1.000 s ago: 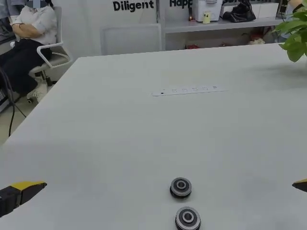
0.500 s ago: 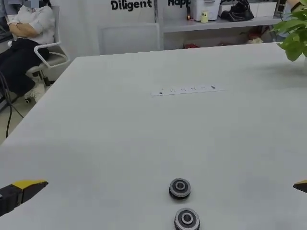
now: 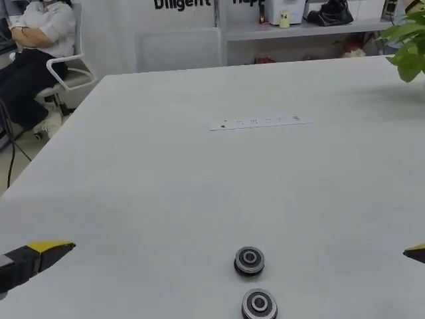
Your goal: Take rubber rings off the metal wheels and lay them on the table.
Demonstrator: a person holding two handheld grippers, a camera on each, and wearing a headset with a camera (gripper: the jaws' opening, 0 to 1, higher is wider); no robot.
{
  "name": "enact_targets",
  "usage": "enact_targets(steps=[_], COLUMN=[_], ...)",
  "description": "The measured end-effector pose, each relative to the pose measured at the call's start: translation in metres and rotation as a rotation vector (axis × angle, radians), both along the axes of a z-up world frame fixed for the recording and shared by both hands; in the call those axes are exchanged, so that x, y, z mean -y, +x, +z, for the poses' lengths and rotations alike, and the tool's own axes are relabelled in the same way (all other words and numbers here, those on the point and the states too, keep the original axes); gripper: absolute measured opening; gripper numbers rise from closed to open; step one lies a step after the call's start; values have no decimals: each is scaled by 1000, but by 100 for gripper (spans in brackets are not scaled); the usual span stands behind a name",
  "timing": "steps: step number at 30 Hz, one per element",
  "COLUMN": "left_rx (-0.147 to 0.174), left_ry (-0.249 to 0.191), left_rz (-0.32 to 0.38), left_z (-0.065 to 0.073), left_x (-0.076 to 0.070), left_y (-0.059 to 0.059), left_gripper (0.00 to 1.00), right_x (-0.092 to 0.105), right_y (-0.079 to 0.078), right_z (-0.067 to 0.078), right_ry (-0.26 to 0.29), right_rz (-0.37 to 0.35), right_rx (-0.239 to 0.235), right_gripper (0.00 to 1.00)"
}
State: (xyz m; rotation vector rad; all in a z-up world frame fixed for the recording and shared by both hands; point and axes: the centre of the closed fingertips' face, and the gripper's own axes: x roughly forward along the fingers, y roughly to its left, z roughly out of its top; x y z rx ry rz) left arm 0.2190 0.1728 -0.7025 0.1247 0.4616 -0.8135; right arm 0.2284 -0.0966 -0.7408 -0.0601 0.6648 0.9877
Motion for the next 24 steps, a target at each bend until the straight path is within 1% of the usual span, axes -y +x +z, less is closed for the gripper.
enact_targets(steps=[8, 13, 16, 19, 20, 22, 24], left_rx=[15, 32, 44, 53, 56, 68, 67], left_ry=[-2, 8, 29, 34, 36, 25, 19], left_rz=[-43, -71, -90, -109, -128, -155, -170], left_z=[5, 12, 16, 20, 22, 26, 29], left_x=[13, 20, 23, 27, 30, 35, 38], left_y=[6, 9, 12, 14, 13, 14, 16], left_gripper=[100, 100, 100, 100, 100, 100, 100], right_x=[-3, -5, -5, -7, -8, -8, -8], right_y=[5, 11, 15, 19, 20, 22, 24], right_z=[3, 9, 14, 19, 21, 23, 25], right_ry=[-2, 0, -1, 5, 3, -4, -10], right_rz=[6, 11, 12, 16, 18, 21, 26], right_rx=[3, 15, 24, 34, 39, 41, 47], right_gripper=[94, 94, 94, 94, 94, 93, 93])
